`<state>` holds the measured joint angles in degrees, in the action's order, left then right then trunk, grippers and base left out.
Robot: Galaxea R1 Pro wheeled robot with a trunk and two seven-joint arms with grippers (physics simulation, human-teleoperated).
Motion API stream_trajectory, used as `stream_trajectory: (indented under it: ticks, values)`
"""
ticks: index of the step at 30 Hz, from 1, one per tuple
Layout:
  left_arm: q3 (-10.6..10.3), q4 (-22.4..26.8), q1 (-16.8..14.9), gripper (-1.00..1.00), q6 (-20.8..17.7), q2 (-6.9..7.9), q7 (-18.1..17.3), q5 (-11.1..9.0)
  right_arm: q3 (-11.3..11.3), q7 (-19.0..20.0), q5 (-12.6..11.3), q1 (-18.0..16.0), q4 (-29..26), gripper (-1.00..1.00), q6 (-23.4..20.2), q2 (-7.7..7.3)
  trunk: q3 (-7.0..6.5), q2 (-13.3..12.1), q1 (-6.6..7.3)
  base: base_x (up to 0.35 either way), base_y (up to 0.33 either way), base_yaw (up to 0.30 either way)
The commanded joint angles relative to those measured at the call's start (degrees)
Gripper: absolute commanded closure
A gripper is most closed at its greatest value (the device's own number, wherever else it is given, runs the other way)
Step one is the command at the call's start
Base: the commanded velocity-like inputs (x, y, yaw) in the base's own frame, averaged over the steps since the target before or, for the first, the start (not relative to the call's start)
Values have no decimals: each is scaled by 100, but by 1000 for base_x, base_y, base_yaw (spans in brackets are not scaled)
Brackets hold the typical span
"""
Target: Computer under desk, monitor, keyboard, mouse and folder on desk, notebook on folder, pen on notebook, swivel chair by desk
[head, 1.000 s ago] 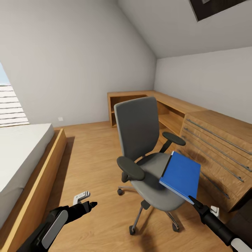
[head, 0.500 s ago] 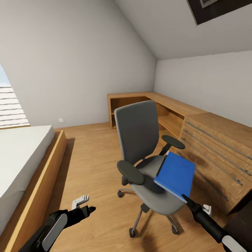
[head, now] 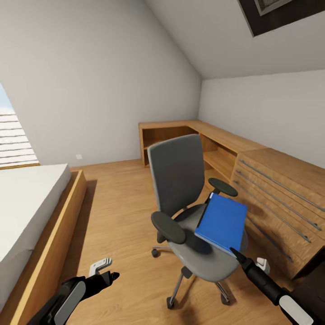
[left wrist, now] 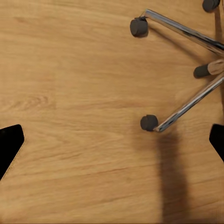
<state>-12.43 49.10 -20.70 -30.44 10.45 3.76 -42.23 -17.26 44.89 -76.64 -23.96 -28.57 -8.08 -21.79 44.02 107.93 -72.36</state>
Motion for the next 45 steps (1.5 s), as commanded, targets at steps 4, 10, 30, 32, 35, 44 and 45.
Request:
stream_trajectory:
  ticks: [4,10,30,32,35,44,45]
  values:
    - [-28,4,-3,-100,0,-4,39,97,-24,-71,-27,-4,-17,100,-48,-16,-49,-119,67,0,0,0]
    - [-39,-10,-2,-100,-1,-4,22,131,-10,-224,229,-4,-9,100,-75,-65,-49,-119,67,0,0,0]
    - [-40,-41,2,-100,-6,-1,5,155,-1,2011,344,-4,481,100,-58,-70,-49,-119,67,0,0,0]
    - [-41,-41,1,-100,-6,-3,3,157,10,1820,336,-4,542,100,-45,-64,-49,-119,67,0,0,0]
    - [-45,-41,-2,-100,-6,-6,2,160,16,1465,318,-4,570,100,-33,-59,-49,-119,67,0,0,0]
    - [-60,-41,0,-100,-6,-28,1,162,26,943,106,-4,593,100,-19,-54,-49,-119,67,0,0,0]
    - [-63,-41,0,-100,-6,-30,1,162,27,935,93,-4,595,100,-19,-54,-49,-119,67,0,0,0]
